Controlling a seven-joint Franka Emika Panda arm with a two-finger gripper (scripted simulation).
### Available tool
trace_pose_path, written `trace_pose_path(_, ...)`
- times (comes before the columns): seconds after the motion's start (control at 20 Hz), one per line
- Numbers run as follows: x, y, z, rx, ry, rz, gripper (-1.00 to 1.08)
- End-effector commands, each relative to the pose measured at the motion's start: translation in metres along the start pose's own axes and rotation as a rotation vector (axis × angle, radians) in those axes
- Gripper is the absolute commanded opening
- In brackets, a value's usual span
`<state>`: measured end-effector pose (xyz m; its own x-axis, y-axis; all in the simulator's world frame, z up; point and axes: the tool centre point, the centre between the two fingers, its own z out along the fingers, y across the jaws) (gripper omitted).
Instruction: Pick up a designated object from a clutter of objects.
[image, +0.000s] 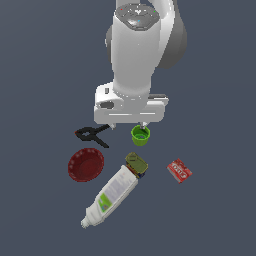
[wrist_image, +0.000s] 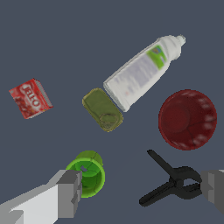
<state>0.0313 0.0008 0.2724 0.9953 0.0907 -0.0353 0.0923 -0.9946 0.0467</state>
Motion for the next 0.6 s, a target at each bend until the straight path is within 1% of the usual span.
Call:
trace_pose_path(0.0, 0.015, -0.02, 0.016, -0.004, 0.004, -0.048, 1.0)
trace_pose_path(0.3, 0.049, -0.079, 0.063, -0.006, 0.016, -0.177, 1.0)
trace_pose_path(0.55, 0.069, -0.133, 0.106, 0.002, 0.026, -0.283, 1.0)
